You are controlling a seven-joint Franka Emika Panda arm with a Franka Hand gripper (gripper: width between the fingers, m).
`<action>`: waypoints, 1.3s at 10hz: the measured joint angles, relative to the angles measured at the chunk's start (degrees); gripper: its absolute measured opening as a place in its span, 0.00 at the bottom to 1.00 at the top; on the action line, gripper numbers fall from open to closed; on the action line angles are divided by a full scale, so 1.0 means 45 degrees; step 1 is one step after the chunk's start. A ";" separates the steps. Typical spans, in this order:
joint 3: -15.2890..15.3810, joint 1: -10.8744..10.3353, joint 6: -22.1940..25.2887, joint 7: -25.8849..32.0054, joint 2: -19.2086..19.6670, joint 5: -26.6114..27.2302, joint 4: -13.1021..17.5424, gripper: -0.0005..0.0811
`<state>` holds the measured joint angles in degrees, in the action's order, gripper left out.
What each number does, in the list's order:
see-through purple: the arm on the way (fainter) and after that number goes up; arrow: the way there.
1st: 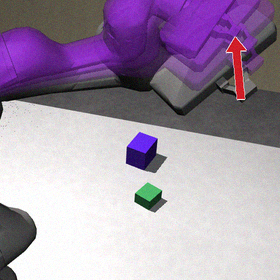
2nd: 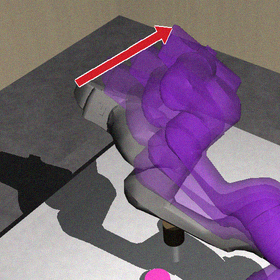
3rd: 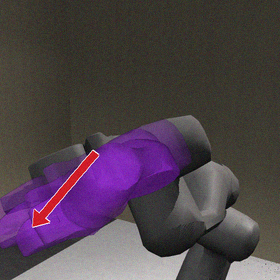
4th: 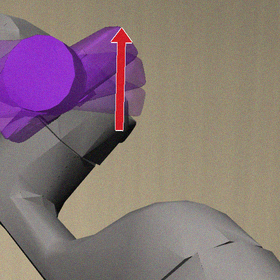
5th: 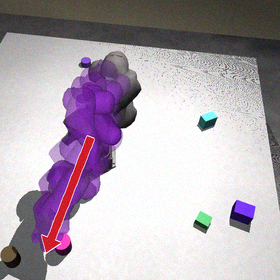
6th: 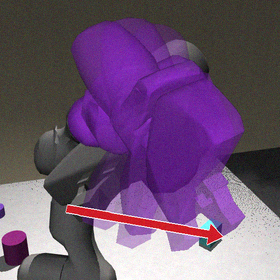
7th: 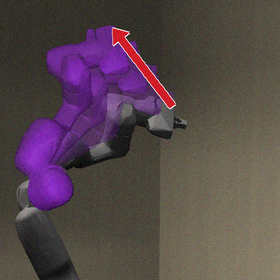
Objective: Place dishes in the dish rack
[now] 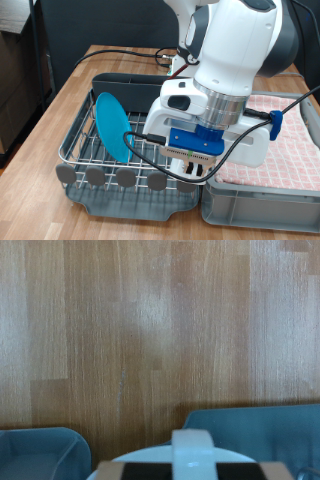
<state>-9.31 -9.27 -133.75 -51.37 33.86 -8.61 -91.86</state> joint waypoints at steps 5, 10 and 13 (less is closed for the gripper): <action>0.0185 0.0194 0.1883 0.0390 0.0543 0.0313 0.1173 0.10; 0.0453 0.0514 0.2225 0.1033 0.0959 0.0732 0.1663 0.10; 0.0442 0.0548 0.2026 0.1053 0.1124 0.0736 0.1688 0.10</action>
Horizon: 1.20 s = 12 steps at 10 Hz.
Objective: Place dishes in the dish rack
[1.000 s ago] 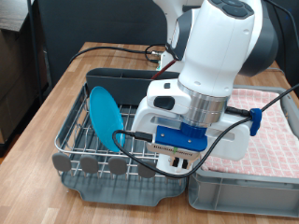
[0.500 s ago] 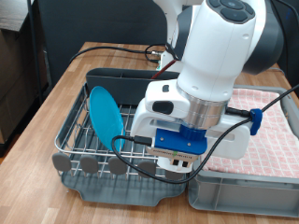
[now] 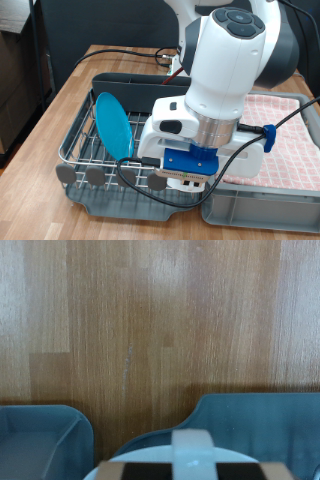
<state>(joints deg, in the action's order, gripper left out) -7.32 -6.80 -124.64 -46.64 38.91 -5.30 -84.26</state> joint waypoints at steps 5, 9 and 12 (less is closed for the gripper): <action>-0.0034 -0.0027 -0.0211 -0.0014 0.0073 -0.0041 -0.0014 0.56; 0.0276 -0.0018 0.0864 0.0250 -0.0011 0.0120 0.0701 0.94; 0.0462 -0.0017 0.2036 0.0288 -0.0231 0.0353 0.1363 0.99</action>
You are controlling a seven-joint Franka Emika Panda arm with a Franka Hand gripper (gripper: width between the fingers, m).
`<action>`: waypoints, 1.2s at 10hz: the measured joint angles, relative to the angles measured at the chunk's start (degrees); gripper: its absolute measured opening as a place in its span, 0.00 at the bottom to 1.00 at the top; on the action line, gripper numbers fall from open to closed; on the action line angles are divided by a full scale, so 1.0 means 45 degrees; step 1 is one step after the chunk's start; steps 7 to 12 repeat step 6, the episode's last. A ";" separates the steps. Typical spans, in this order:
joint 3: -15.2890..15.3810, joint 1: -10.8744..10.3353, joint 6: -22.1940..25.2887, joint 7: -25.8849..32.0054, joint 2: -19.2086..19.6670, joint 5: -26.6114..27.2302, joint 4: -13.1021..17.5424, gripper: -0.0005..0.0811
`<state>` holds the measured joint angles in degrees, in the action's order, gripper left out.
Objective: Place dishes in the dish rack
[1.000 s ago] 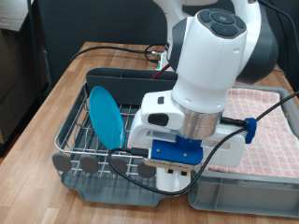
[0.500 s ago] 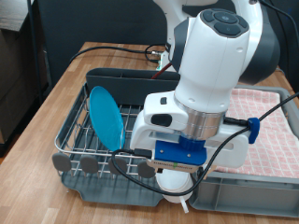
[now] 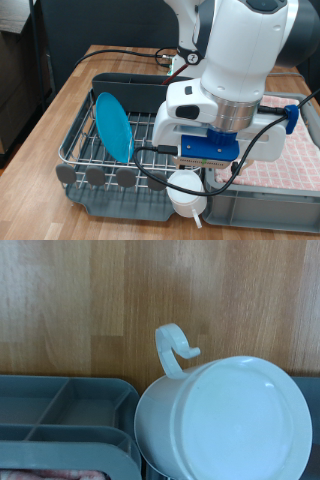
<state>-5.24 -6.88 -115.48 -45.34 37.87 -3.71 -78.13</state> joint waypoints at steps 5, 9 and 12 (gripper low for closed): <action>0.0017 -0.0169 0.0553 -0.0041 -0.0896 -0.0073 0.0185 0.99; -0.0001 -0.0235 0.0762 -0.0076 -0.0989 -0.0153 0.0310 0.99; -0.0001 -0.0235 0.0762 -0.0076 -0.0989 -0.0153 0.0310 0.99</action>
